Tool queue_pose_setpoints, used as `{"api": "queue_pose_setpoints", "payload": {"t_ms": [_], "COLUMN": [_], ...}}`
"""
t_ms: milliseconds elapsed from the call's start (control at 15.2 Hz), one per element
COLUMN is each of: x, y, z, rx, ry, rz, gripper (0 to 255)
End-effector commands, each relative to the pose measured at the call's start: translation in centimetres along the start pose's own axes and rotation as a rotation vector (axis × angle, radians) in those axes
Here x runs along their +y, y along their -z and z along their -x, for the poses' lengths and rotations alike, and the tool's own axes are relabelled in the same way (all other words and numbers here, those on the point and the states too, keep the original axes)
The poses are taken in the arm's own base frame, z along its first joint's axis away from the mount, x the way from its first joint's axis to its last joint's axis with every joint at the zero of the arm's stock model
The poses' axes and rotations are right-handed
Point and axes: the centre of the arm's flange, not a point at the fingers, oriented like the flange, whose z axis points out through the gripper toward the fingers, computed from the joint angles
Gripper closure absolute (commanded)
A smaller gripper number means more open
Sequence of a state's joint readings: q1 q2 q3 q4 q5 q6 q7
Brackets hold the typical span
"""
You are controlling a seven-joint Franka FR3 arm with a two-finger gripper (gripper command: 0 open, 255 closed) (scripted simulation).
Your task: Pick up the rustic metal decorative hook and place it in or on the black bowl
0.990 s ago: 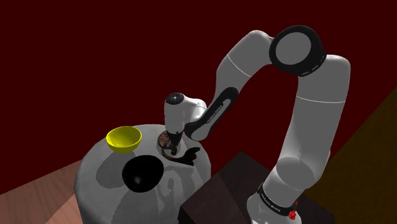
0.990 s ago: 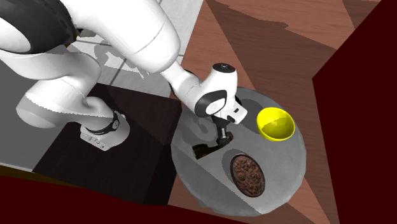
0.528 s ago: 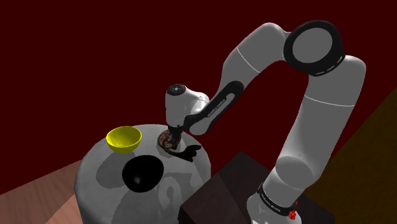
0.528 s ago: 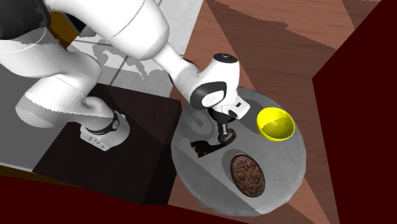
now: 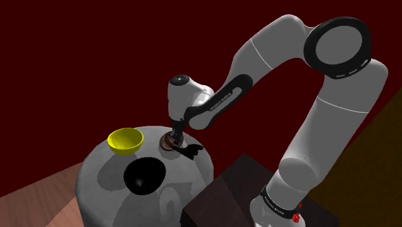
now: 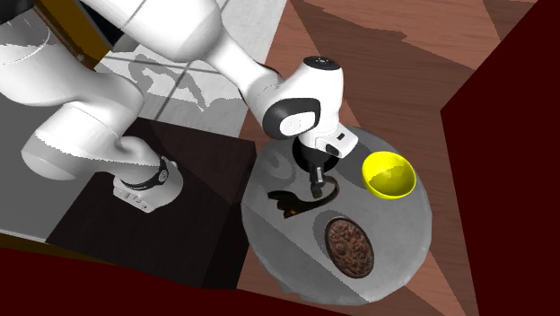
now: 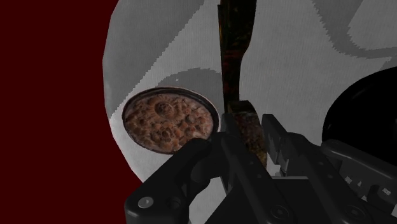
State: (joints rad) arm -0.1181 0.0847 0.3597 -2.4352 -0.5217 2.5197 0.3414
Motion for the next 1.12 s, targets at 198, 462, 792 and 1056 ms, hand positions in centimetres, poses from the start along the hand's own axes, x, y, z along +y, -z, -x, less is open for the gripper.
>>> {"api": "queue_pose_setpoints", "payload": {"t_ms": [198,462,792,1056], "x": [0.8,1.3,2.0,0.1], "y": [2.6,4.6,7.1,9.1], "z": [-0.1,-0.2,-0.3,-1.3], "rx": [0.000,0.000,0.000,0.000], "ry": [0.000,0.000,0.000,0.000], "rz": [0.000,0.000,0.000,0.000], "gripper": [255,255,255,255]}}
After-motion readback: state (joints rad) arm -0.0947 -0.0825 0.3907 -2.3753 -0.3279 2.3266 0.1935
